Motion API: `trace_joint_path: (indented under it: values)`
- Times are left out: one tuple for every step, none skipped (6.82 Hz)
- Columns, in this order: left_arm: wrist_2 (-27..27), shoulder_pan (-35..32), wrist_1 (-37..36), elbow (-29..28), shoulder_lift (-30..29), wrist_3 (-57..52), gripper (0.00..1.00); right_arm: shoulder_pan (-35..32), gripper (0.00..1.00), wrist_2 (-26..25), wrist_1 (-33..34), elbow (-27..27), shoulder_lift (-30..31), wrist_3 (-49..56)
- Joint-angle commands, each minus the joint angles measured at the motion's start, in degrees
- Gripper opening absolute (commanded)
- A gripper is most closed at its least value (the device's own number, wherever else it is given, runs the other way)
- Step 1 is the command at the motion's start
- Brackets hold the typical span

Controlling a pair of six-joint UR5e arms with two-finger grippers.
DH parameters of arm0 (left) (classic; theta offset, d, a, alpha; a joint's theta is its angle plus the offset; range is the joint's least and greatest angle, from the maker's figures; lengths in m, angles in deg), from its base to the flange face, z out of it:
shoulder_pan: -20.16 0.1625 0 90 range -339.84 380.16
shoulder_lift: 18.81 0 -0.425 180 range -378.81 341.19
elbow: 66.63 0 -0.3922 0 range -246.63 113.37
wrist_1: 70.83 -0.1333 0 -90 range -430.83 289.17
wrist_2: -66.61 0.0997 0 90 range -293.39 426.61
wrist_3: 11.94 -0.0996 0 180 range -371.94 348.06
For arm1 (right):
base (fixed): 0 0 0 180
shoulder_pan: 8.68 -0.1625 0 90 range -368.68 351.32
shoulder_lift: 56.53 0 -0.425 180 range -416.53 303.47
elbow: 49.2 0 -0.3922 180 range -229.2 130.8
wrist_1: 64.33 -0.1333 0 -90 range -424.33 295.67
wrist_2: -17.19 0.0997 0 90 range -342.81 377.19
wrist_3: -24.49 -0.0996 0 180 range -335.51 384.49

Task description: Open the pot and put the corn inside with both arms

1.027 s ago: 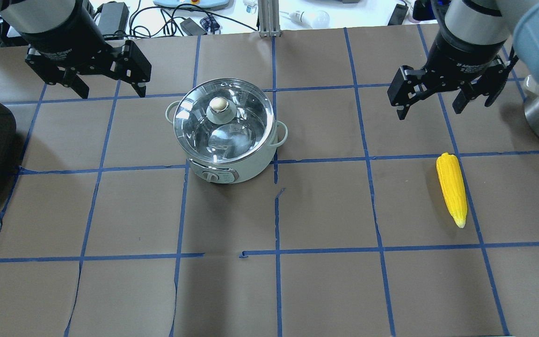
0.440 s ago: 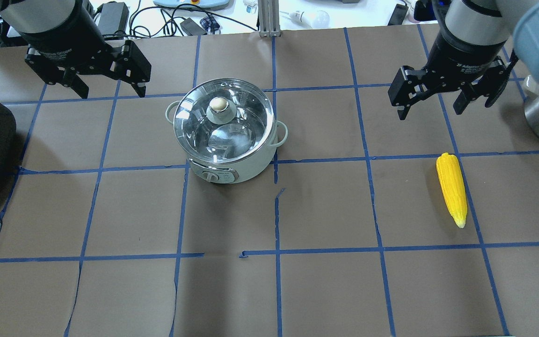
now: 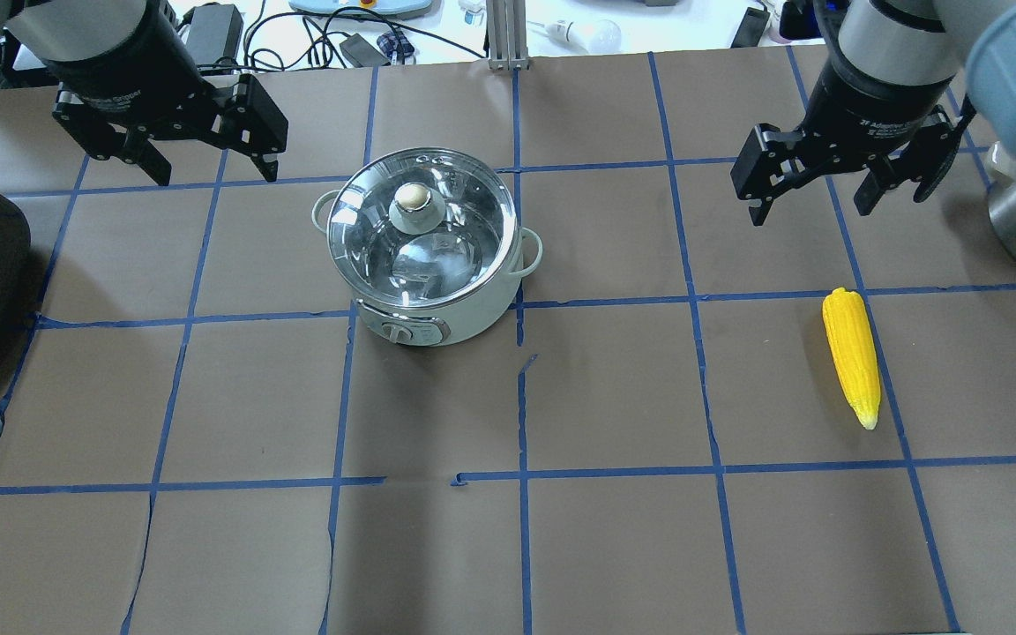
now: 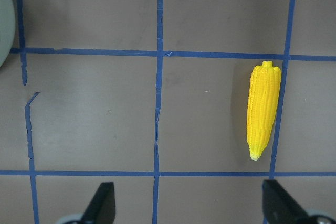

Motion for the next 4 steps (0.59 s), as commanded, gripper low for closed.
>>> trace_joint_path:
  values:
    - [-1.39, -1.98, -4.72, -0.67, -3.22, 3.39, 1.0, 0.16, 1.0, -0.13, 2.48, 0.64, -0.37, -0.03]
    - [-1.4, -4.17, -7.45, -0.58, -6.46, 3.65, 1.0, 0.77, 1.0, -0.13, 2.24, 0.82, -0.72, 0.32]
    - [-1.31, -5.85, -10.88, -0.67, -9.62, 5.83, 1.0, 1.56, 1.0, 0.04, 2.84, 0.82, -1.94, 2.59]
    - [-1.31, -7.26, -13.43, -0.67, -12.09, 7.85, 1.0, 3.57, 1.0, 0.39, 2.85, 0.82, -2.13, 3.65]
